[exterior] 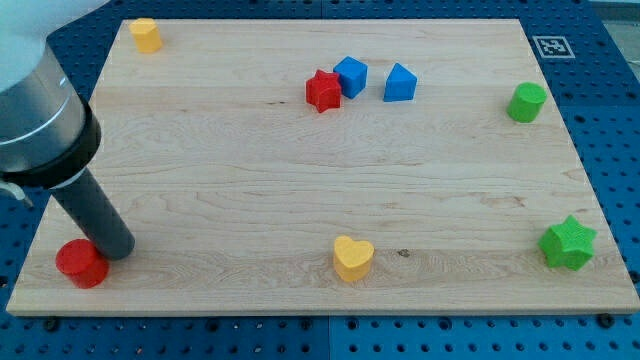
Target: Point your arm at blue triangle
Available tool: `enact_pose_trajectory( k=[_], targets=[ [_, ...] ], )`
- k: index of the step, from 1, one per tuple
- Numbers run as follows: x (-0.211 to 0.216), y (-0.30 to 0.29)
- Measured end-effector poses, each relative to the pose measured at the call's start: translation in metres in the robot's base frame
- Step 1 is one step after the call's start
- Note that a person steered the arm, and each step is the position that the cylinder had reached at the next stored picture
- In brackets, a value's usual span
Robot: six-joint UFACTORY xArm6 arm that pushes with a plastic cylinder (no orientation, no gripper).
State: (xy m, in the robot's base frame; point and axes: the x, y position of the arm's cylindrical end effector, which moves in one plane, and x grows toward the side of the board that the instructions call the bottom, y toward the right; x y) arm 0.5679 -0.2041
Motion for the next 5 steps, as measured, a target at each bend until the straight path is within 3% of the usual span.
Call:
enact_pose_trajectory(
  k=[1, 4, 5],
  targets=[
    [-0.007, 0.038],
    [-0.11, 0.174],
    [-0.116, 0.23]
  ],
)
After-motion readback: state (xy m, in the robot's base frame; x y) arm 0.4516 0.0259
